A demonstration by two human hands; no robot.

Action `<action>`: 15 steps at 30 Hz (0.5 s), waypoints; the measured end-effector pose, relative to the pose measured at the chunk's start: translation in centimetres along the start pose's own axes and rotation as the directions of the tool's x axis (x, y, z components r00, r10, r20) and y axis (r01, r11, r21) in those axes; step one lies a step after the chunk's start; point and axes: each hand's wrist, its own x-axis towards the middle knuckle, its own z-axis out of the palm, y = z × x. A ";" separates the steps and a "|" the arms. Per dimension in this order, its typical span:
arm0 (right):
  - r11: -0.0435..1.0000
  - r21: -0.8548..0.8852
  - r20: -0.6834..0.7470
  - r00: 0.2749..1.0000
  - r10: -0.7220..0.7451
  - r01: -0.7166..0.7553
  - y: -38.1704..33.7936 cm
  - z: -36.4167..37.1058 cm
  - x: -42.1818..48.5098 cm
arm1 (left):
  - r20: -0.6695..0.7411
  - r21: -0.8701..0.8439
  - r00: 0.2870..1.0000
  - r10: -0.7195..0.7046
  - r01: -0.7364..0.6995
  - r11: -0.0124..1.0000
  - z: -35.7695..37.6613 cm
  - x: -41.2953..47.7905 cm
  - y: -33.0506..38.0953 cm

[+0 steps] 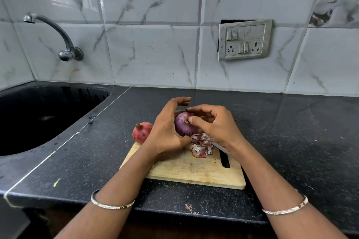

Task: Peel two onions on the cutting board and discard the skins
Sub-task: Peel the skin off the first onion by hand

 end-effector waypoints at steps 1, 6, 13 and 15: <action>0.999 -0.021 0.000 1.000 -0.031 0.031 -0.2 -0.1 -0.1 | 0.000 0.003 1.000 0.003 -0.003 1.000 0.0 0.0 0.1; 0.950 -0.240 0.028 0.980 -0.198 0.199 -0.4 -0.3 -0.2 | 0.007 -0.005 1.000 -0.006 0.006 1.000 -0.1 0.0 0.3; 0.935 -0.268 -0.073 0.963 -0.260 0.232 -0.2 -0.1 -0.3 | 0.013 -0.012 1.000 -0.016 0.017 1.000 -0.2 0.0 0.5; 0.918 -0.303 -0.091 0.951 -0.295 0.256 -0.3 0.0 -0.3 | 0.008 -0.016 1.000 -0.020 0.020 1.000 -0.1 0.0 0.6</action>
